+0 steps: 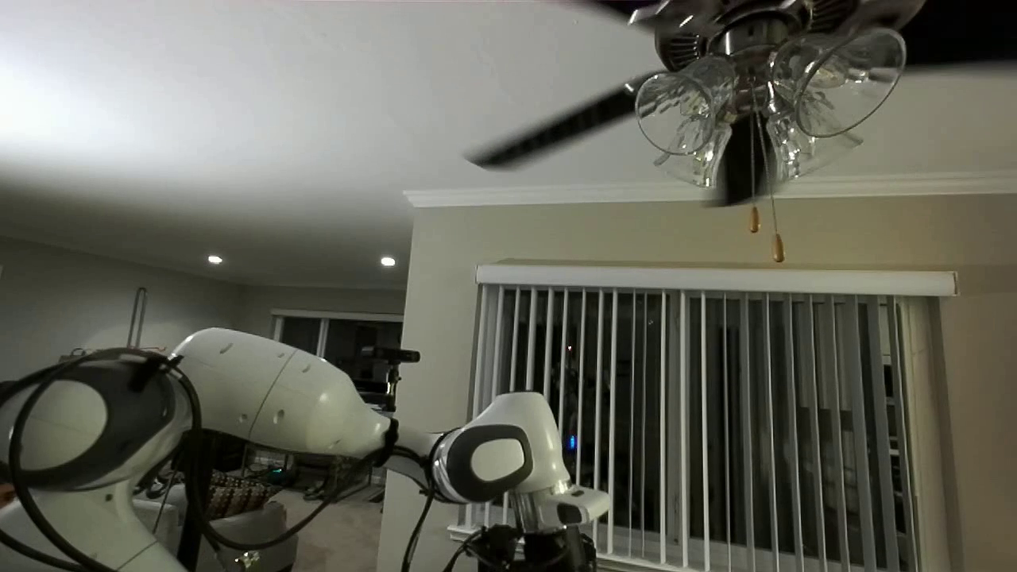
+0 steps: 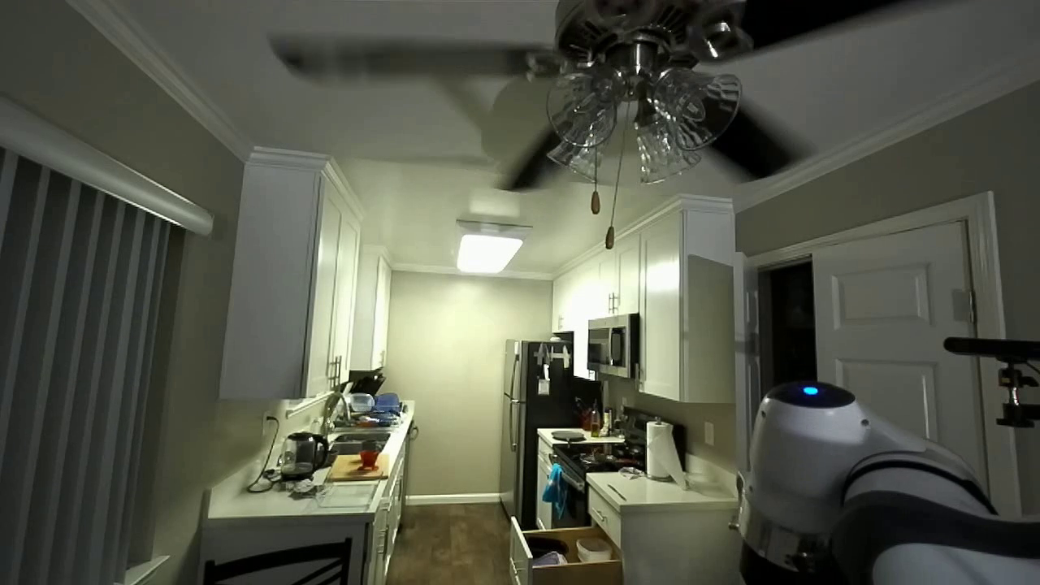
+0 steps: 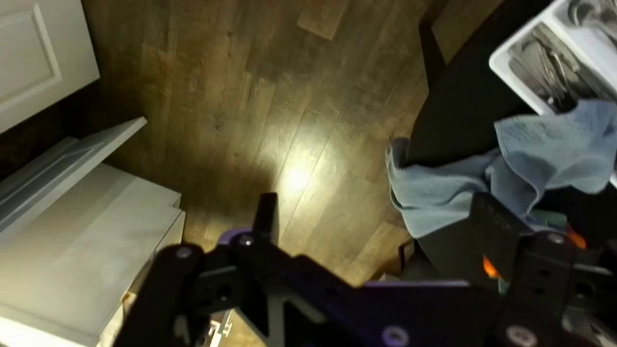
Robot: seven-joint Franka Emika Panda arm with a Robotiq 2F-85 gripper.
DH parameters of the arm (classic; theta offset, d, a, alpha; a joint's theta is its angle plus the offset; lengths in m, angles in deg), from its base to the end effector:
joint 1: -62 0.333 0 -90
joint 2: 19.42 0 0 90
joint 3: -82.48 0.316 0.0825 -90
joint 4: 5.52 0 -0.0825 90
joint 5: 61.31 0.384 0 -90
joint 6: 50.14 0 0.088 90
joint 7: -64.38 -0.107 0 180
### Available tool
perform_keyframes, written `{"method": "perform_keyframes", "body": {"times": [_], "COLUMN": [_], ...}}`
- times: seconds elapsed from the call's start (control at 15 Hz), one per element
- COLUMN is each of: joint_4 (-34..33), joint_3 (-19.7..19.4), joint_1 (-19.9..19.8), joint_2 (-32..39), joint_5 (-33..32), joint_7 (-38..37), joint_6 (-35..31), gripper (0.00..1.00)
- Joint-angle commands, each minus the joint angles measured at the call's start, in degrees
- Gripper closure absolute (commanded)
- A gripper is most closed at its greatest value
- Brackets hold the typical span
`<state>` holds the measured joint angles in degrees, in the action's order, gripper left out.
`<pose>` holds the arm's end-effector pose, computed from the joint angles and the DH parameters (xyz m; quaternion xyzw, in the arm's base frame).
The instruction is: Turn on the ceiling lights
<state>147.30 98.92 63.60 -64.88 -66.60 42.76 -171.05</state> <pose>0.3225 0.1039 0.4851 0.9834 -0.0414 0.1429 0.1043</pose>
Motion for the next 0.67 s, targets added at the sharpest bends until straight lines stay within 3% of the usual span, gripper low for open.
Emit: {"method": "perform_keyframes", "body": {"times": [0.0, 0.33, 0.6], "joint_4": [-4.28, -14.32, -24.13], "joint_3": [3.64, 8.84, 12.59], "joint_1": [-1.43, -6.96, -13.06], "joint_2": [-0.63, -0.05, 0.06], "joint_5": [-0.07, -3.41, -9.96], "joint_7": [-8.56, -19.23, -26.12], "joint_6": [-4.2, -7.54, -7.13], "gripper": [0.0, 0.0, 0.0]}}
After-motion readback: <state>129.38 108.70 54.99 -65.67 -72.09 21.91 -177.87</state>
